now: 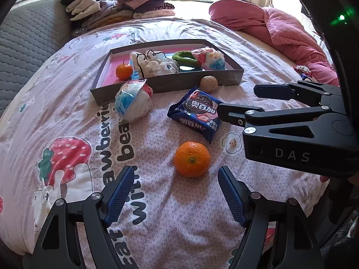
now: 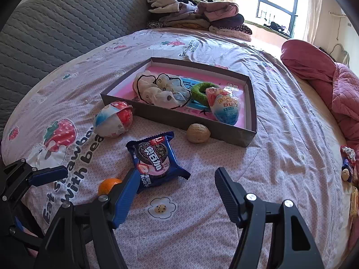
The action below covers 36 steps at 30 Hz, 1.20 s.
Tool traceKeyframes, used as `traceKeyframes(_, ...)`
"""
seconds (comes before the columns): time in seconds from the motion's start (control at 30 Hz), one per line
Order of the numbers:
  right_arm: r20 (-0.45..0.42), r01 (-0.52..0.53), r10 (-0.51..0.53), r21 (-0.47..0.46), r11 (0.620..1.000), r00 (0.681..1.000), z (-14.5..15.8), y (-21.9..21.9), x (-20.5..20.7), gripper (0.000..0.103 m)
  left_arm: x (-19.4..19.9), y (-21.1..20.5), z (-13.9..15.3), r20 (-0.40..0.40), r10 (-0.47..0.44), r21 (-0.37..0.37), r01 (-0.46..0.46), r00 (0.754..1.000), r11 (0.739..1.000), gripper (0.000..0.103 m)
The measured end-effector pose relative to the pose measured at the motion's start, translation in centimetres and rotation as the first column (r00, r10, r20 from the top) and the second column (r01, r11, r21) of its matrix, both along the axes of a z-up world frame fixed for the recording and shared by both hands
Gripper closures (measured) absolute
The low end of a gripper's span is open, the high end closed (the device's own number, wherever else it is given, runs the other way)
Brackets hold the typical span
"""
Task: Organize objects
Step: 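Withdraw both open tools from the tray back toward the loose items, then close the left tool on the mandarin while the right tool grips the biscuit packet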
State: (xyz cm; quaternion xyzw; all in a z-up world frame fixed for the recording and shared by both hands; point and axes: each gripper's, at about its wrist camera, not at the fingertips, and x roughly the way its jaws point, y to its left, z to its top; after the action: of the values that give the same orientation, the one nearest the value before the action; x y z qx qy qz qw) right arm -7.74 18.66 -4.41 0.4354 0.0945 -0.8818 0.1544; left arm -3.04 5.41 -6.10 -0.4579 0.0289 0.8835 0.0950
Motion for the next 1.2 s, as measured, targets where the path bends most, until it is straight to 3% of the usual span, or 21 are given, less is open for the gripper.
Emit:
traceKeyframes(0.97,0.058,-0.09,0.086,0.062,0.994,0.995,-3.9,-3.5,-3.4,0.032,-2.6,0.3,-2.3,0.029,0.012,0.024,-0.013,1.0,1.0,0.025)
traceKeyframes(1.2,0.109,-0.068,0.066,0.016,0.998,0.992,-4.7,-3.2,-4.2,0.032,-3.2,0.4,-2.7,0.022,0.001,0.028,-0.001,1.0,1.0,0.025)
